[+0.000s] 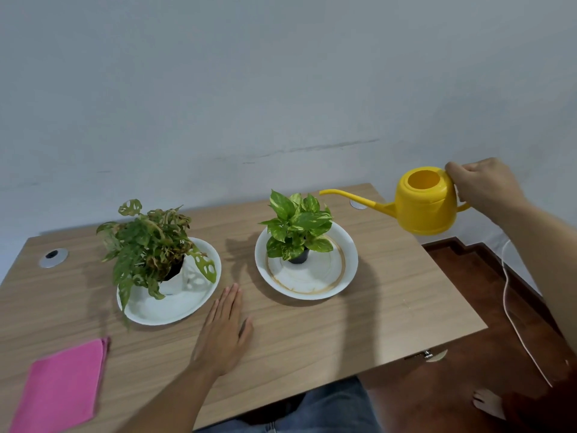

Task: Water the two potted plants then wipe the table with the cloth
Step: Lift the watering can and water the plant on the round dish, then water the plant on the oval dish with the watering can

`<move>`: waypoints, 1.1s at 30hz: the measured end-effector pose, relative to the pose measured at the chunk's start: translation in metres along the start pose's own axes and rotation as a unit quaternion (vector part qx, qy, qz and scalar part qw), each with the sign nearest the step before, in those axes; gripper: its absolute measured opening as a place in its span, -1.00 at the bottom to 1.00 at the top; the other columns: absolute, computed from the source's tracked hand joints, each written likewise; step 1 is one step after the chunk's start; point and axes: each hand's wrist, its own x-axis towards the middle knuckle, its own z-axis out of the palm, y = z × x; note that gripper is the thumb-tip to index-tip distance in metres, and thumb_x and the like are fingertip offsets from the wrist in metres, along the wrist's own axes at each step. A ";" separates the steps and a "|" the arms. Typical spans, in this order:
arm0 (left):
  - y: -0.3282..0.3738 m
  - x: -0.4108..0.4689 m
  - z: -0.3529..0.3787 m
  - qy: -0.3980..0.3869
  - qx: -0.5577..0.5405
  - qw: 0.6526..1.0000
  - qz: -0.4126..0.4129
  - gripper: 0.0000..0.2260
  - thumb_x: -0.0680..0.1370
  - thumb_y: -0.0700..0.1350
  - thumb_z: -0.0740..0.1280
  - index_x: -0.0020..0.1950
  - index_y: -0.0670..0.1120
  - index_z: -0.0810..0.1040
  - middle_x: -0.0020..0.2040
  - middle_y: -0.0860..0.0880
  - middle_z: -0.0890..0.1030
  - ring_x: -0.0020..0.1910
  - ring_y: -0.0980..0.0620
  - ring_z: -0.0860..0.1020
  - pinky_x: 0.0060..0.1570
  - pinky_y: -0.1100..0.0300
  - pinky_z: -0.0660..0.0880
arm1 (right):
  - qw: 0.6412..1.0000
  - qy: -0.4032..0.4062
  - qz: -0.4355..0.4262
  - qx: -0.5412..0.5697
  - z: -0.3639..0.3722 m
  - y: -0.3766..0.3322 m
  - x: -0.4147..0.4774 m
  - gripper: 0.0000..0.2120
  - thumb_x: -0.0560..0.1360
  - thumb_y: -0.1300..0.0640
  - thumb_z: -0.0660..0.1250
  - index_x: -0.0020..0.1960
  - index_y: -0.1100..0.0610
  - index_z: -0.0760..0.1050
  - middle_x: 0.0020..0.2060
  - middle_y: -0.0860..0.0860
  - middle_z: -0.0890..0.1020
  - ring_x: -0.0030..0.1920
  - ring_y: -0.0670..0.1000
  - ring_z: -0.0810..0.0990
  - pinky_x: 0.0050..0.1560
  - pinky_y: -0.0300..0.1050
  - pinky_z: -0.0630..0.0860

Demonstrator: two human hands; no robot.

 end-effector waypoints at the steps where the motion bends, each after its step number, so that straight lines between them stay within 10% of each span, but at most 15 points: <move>1: 0.000 0.000 0.000 -0.003 0.000 1.000 -0.001 -0.31 0.78 0.23 -0.03 0.83 -0.06 -0.11 0.84 0.03 -0.10 0.81 0.09 -0.17 0.76 0.02 -0.11 | 1.000 0.001 -0.001 0.003 0.003 -0.003 -0.001 -0.45 0.64 0.01 0.26 -0.22 0.52 0.45 -0.22 0.47 0.61 -0.32 0.20 0.44 -0.28 -0.02 0.37; 33: -0.022 -0.027 -0.020 0.003 -0.077 0.997 0.000 -0.37 0.82 0.09 0.13 0.83 -0.03 -0.01 0.83 0.12 -0.07 0.77 0.24 -0.20 0.73 0.23 -0.19 | 0.993 -0.031 0.023 0.115 0.042 -0.036 -0.007 -0.48 0.61 0.03 0.31 -0.26 0.48 0.41 -0.37 0.23 0.55 -0.44 0.02 0.49 -0.17 0.04 0.39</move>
